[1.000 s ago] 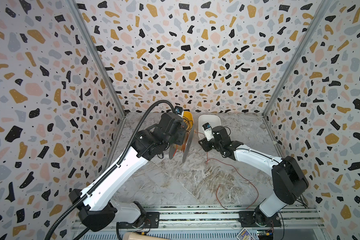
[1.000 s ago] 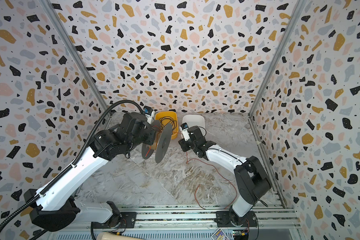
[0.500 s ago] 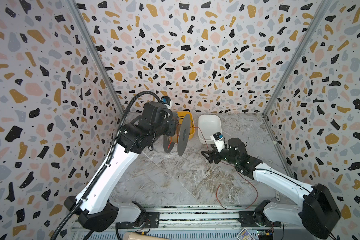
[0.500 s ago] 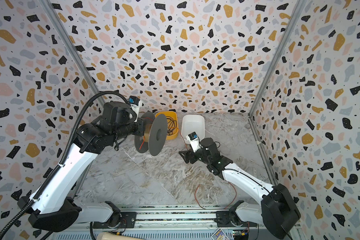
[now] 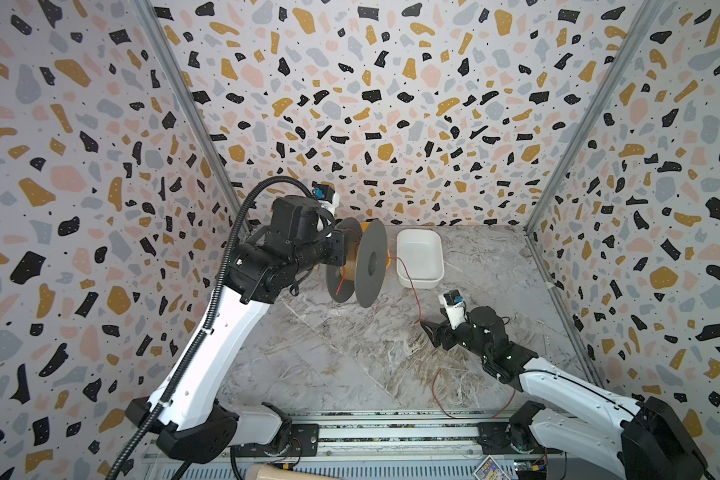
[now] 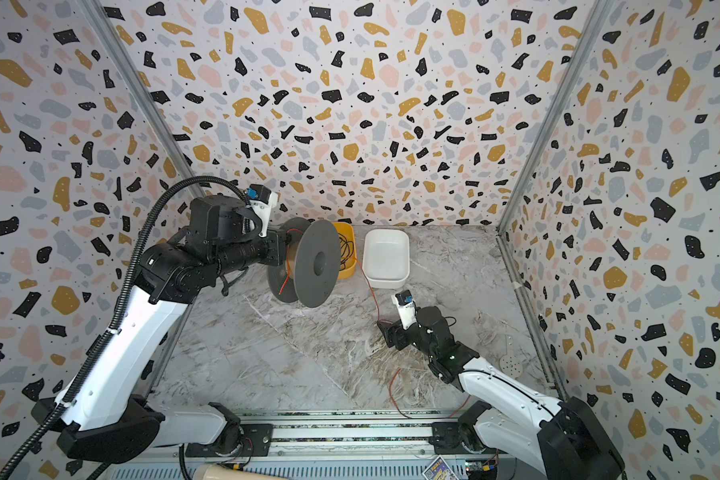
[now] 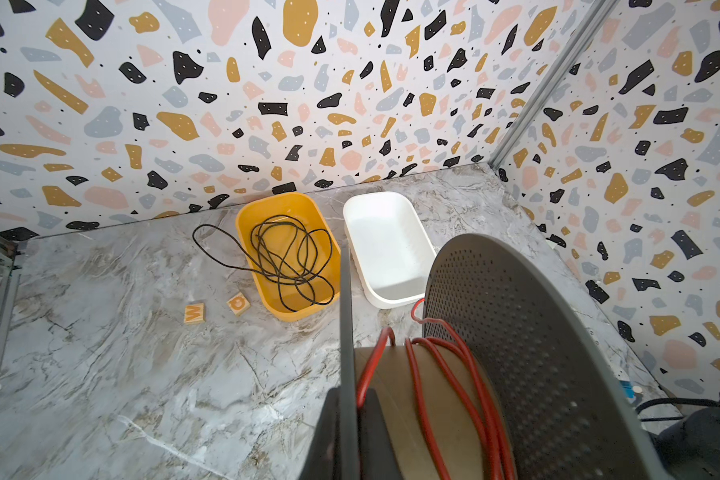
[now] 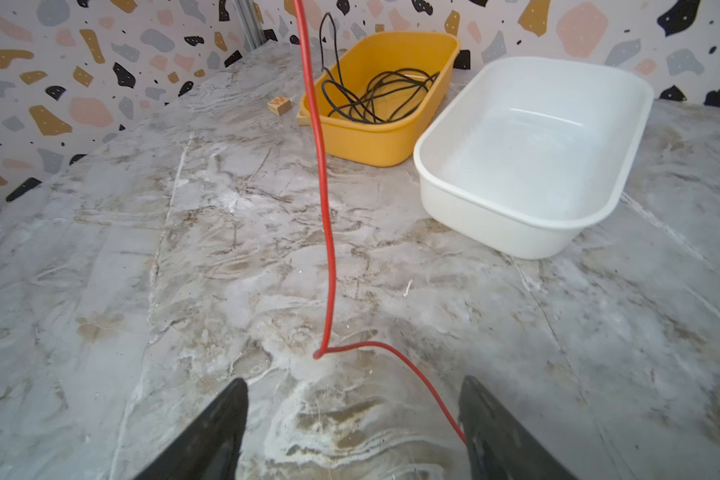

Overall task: Wrap the cables
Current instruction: 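Draw the red cable down and out past the spool with the right gripper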

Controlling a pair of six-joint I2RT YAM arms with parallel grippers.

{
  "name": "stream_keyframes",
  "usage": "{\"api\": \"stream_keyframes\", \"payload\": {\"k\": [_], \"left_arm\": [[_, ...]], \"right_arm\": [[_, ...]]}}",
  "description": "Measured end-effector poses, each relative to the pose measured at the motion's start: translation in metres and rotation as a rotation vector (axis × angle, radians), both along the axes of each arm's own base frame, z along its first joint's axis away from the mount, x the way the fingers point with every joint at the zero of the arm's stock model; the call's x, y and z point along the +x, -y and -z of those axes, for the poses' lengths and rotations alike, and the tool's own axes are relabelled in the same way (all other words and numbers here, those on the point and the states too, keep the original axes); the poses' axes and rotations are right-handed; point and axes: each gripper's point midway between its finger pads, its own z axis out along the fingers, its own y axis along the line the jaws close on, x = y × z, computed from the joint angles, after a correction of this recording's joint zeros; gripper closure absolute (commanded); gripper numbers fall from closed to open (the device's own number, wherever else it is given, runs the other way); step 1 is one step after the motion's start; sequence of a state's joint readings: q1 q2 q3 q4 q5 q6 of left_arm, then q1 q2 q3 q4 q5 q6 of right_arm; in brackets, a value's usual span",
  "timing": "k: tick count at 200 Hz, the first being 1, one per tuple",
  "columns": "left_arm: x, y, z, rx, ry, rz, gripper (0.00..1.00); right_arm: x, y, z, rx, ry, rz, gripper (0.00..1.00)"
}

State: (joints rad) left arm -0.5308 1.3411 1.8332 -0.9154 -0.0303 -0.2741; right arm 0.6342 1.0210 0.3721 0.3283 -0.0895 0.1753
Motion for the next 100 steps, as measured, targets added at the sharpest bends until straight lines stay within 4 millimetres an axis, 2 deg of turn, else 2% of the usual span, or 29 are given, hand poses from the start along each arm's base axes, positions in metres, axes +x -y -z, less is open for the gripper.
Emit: {"api": "stream_keyframes", "payload": {"k": [37, 76, 100], "left_arm": [[0.002, -0.004, 0.0, -0.011, -0.007, -0.007, 1.0], [0.005, -0.009, 0.0, -0.022, -0.016, -0.016, 1.0], [0.009, -0.012, -0.006, -0.032, -0.009, -0.022, 1.0]], "right_arm": [[0.002, 0.003, 0.013, -0.006, 0.035, 0.018, 0.23], [0.004, -0.007, 0.03, -0.054, 0.057, -0.003, 0.26], [0.001, -0.014, 0.043, -0.099, 0.052, -0.024, 0.26]]}}
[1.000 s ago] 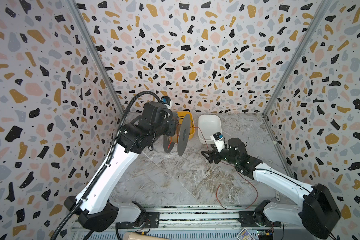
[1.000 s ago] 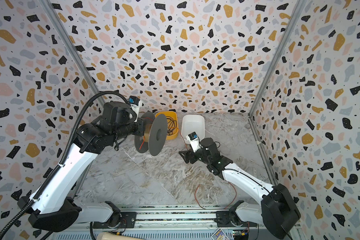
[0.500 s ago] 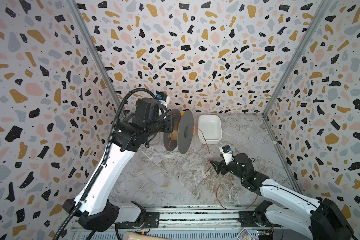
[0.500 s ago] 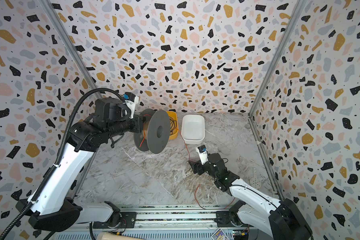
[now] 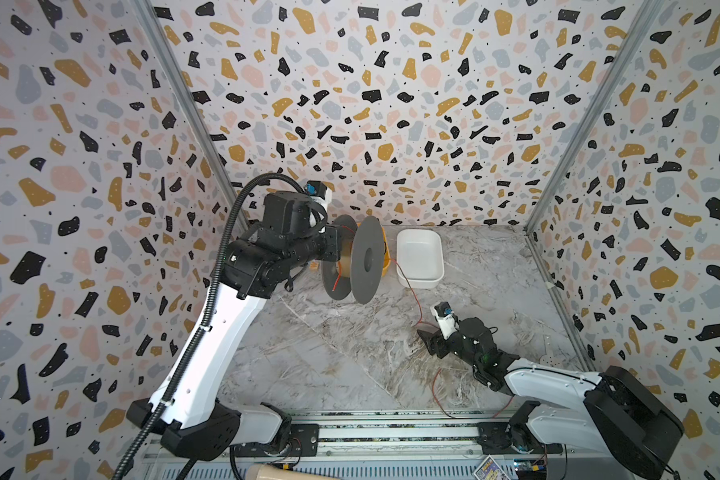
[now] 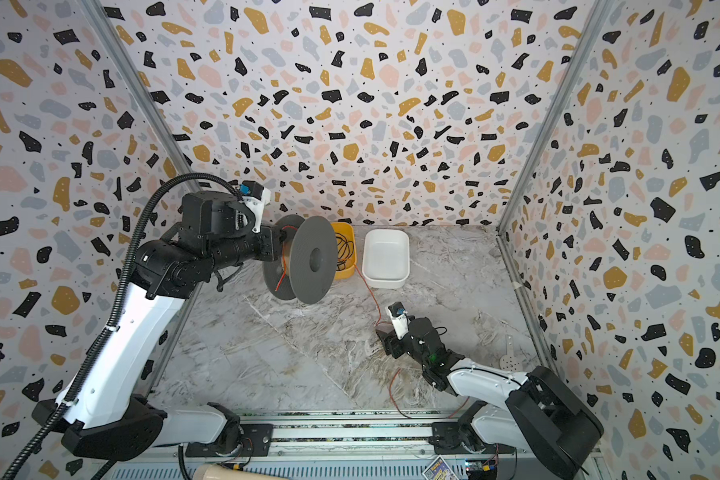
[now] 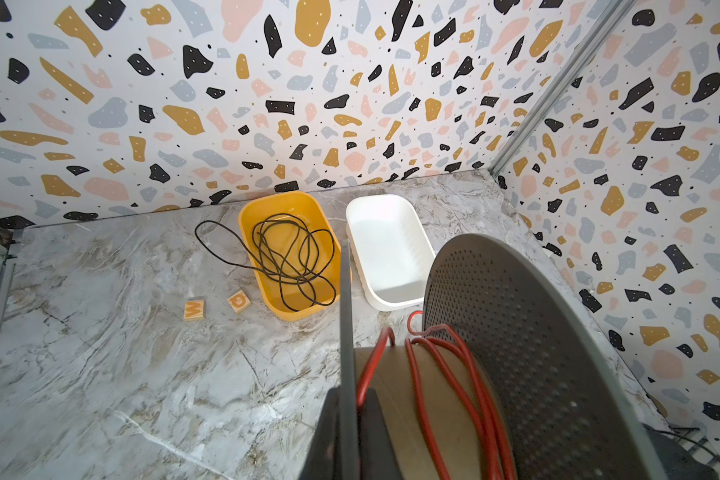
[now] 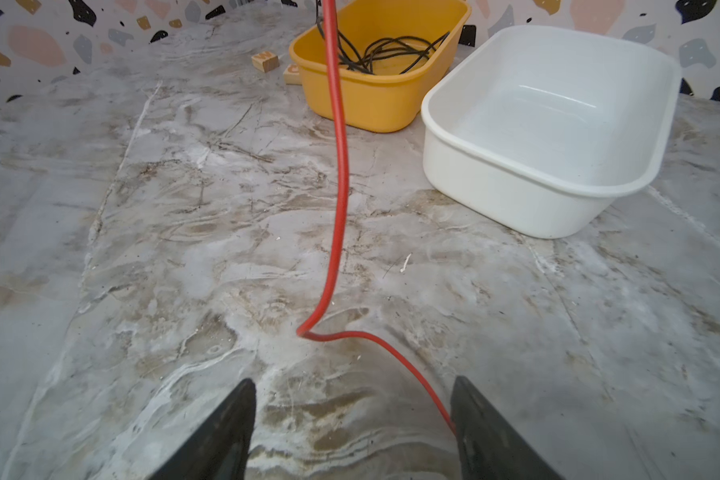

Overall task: Wrap the cables
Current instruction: 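Draw the red cable down and out past the spool with the right gripper, then bring the red cable back under the spool with the right gripper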

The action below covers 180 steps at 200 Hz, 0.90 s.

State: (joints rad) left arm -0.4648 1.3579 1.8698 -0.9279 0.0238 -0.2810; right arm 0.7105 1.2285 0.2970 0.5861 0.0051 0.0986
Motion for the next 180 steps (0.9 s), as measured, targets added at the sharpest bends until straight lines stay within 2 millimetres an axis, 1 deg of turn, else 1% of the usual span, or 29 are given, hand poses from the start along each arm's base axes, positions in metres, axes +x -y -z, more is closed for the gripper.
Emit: {"api": "stream_keyframes", "payload": {"k": [30, 47, 65, 71, 76, 92, 107, 112, 124, 135, 139, 156, 180], "left_arm": [[0.0, -0.003, -0.008, -0.011, 0.013, -0.005, 1.0], [-0.001, -0.003, -0.01, -0.017, 0.013, -0.001, 1.0], [-0.001, -0.004, -0.009, -0.018, 0.007, -0.001, 1.0], [-0.001, -0.004, -0.009, -0.018, 0.006, -0.002, 1.0], [-0.002, -0.005, -0.009, -0.018, 0.005, -0.001, 1.0], [-0.002, -0.006, -0.01, -0.019, 0.004, -0.004, 1.0], [-0.001, -0.009, -0.01, -0.018, 0.004, -0.015, 1.0], [0.0, -0.011, -0.01, -0.018, 0.004, -0.019, 1.0], [0.002, -0.016, -0.01, -0.018, 0.002, -0.035, 1.0], [0.004, -0.021, -0.01, -0.024, 0.0, -0.052, 1.0], [0.005, -0.022, -0.01, -0.028, -0.001, -0.06, 1.0], [0.009, -0.029, -0.012, -0.046, -0.002, -0.088, 1.0], [0.015, -0.037, -0.012, -0.059, 0.006, -0.137, 1.0]], "right_arm": [[-0.001, -0.01, -0.002, 0.005, 0.019, -0.022, 0.26], [0.006, -0.017, -0.006, 0.02, 0.024, -0.015, 0.26], [0.017, -0.022, -0.009, 0.041, 0.035, 0.01, 0.3], [0.02, -0.024, -0.009, 0.046, 0.033, 0.019, 0.33], [0.023, -0.025, -0.008, 0.048, 0.03, 0.025, 0.39], [0.033, -0.032, -0.006, 0.053, 0.024, 0.035, 0.6], [0.038, -0.038, -0.006, 0.058, 0.025, 0.038, 0.79], [0.039, -0.039, -0.007, 0.06, 0.028, 0.042, 0.84], [0.038, -0.043, -0.01, 0.063, 0.035, 0.045, 0.91], [0.035, -0.052, -0.014, 0.048, 0.049, 0.033, 0.98], [0.034, -0.056, -0.015, 0.04, 0.055, 0.029, 1.0], [0.028, -0.073, -0.021, 0.012, 0.076, 0.007, 1.0], [0.011, -0.097, -0.023, -0.054, 0.119, -0.031, 1.0]]}}
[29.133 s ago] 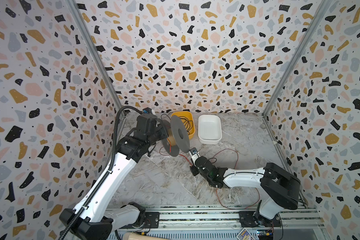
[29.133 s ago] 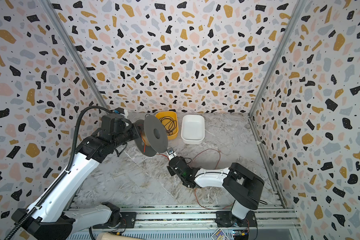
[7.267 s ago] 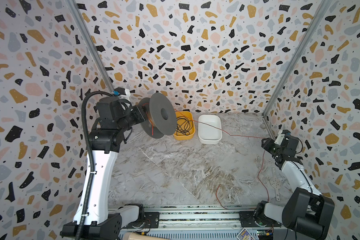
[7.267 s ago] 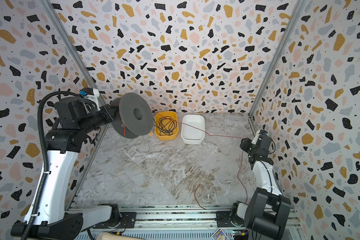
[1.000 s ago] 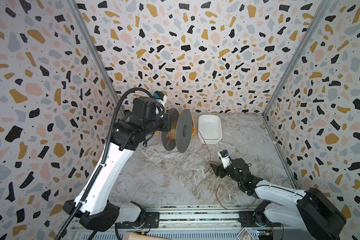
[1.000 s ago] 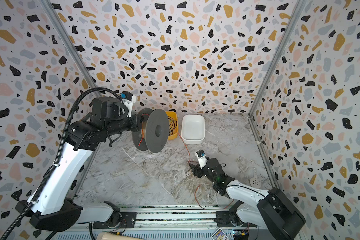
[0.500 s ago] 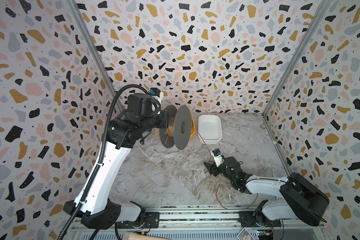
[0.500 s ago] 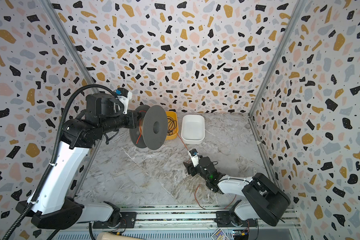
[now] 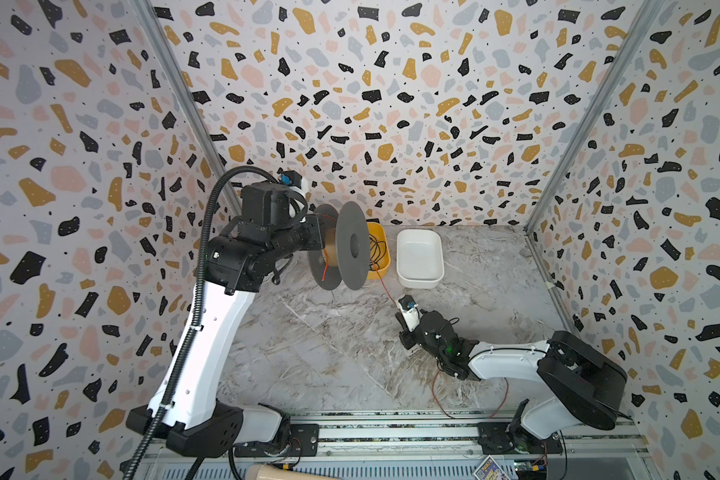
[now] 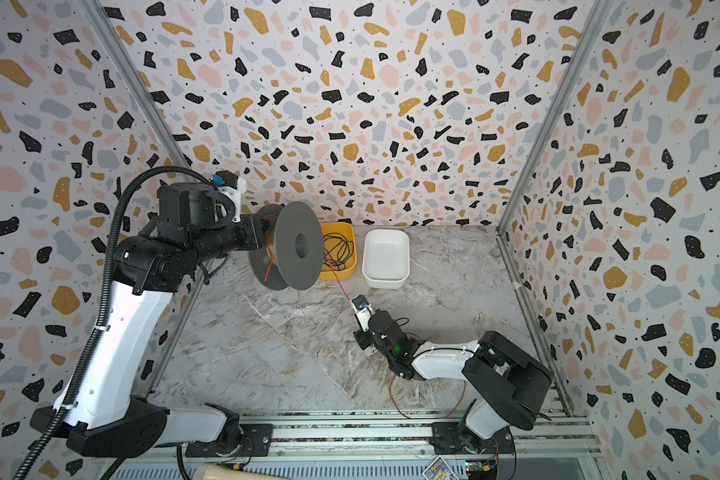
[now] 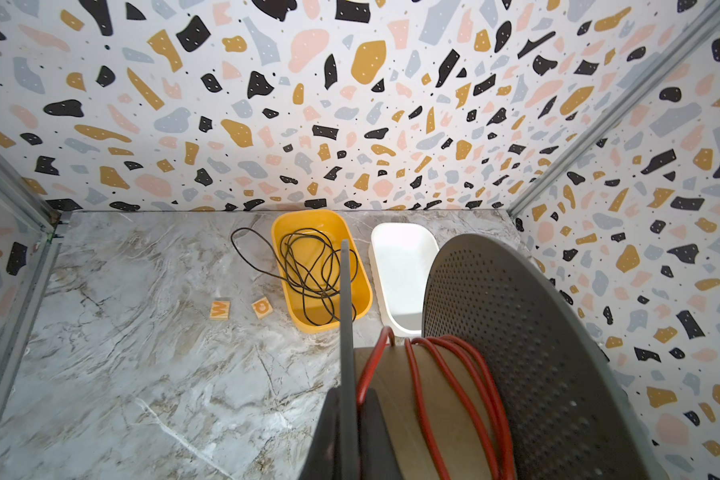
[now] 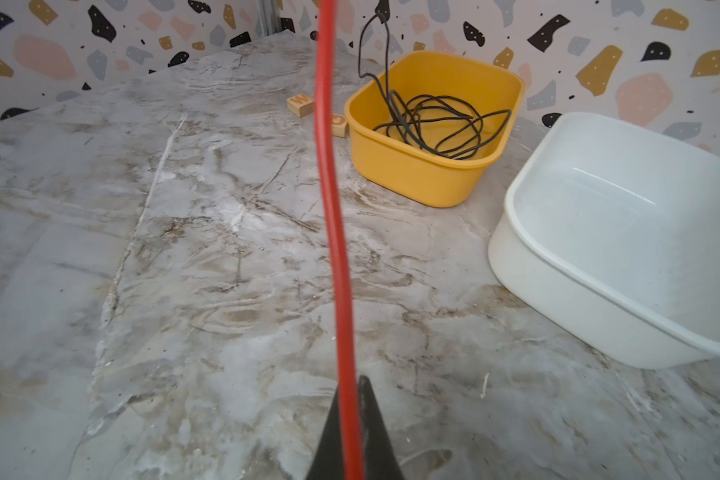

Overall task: Wrap the cables
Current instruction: 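Bring the red cable back under the spool with the right gripper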

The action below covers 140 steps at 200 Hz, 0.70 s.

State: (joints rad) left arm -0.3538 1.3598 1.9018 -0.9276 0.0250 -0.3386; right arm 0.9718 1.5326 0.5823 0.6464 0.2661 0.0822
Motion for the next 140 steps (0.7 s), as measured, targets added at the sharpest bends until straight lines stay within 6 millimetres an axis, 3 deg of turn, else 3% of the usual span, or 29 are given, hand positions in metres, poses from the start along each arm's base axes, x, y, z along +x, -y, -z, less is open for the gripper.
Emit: {"api": "stream_keyframes", "payload": {"k": [27, 53, 93, 140], "left_arm": [[0.008, -0.011, 0.01, 0.016, 0.005, -0.075, 1.0], [0.016, -0.025, 0.032, 0.068, -0.005, -0.159, 1.0], [0.018, -0.048, 0.076, 0.165, -0.039, -0.27, 1.0], [0.021, -0.056, 0.105, 0.207, -0.068, -0.309, 1.0]], "right_arm": [[-0.021, -0.021, 0.004, -0.126, 0.077, -0.03, 1.0], [-0.039, -0.041, -0.002, -0.239, 0.168, -0.062, 1.0], [-0.062, -0.071, -0.043, -0.285, 0.307, -0.11, 1.0], [-0.083, -0.09, -0.093, -0.279, 0.412, -0.154, 1.0]]}}
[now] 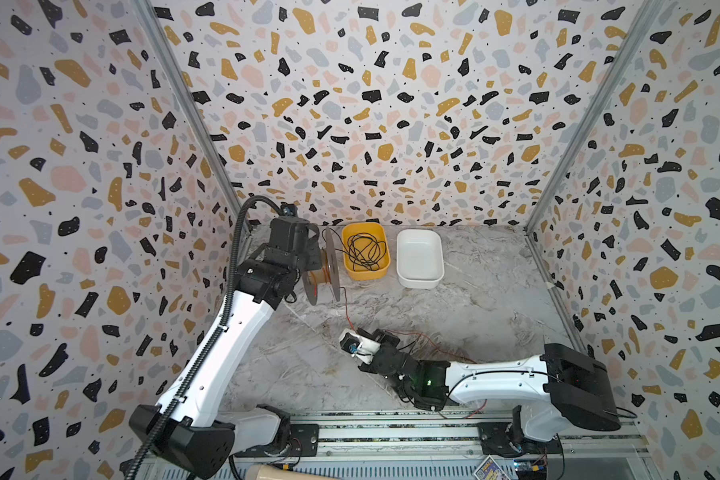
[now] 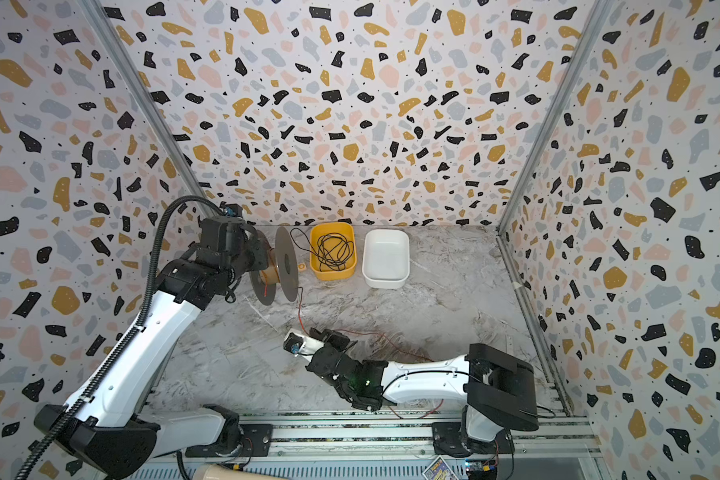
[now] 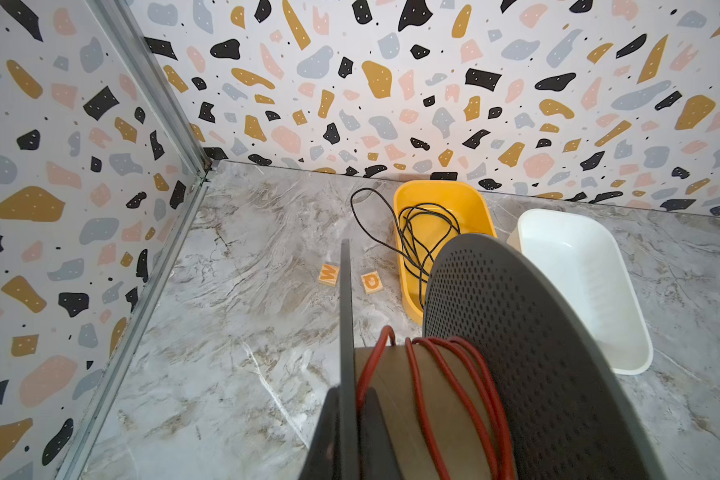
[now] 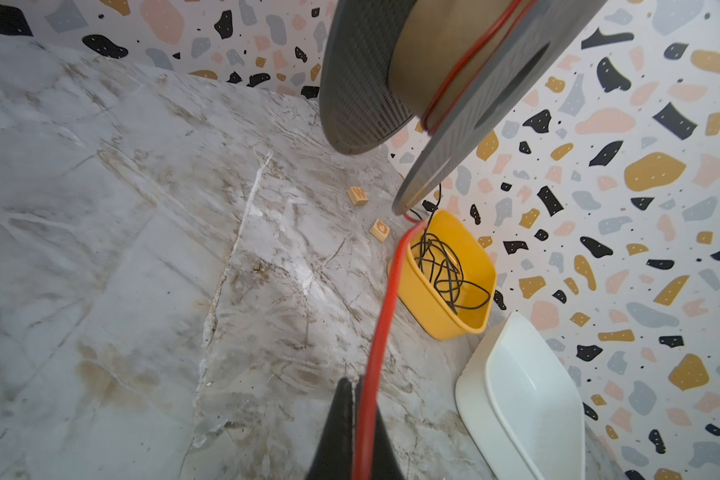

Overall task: Wrap the cables
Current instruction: 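Bring the red cable back under the spool with the right gripper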

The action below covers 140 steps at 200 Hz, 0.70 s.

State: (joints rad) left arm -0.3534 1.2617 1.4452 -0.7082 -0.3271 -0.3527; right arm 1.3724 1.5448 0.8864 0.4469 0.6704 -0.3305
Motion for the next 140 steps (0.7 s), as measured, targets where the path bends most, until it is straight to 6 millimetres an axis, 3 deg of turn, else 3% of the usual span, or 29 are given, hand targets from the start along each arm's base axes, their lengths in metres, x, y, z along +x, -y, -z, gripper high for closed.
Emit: {"api": "stream_keyframes", "payload": {"k": [28, 96, 118, 140], "left_arm": [[0.001, -0.001, 0.002, 0.002, 0.0, -0.006, 1.0], [0.01, 0.001, -0.003, -0.023, 0.043, -0.021, 1.0], [0.007, 0.009, 0.006, -0.007, 0.024, -0.002, 1.0], [0.0, 0.026, 0.015, 0.042, 0.014, 0.032, 1.0]], "right_arm": [[-0.009, -0.003, -0.022, 0.023, 0.022, -0.036, 1.0], [-0.052, -0.018, -0.038, 0.045, 0.013, -0.226, 1.0], [-0.054, -0.018, -0.046, 0.054, 0.019, -0.241, 1.0], [-0.043, -0.017, -0.061, 0.068, 0.021, -0.226, 1.0]]}}
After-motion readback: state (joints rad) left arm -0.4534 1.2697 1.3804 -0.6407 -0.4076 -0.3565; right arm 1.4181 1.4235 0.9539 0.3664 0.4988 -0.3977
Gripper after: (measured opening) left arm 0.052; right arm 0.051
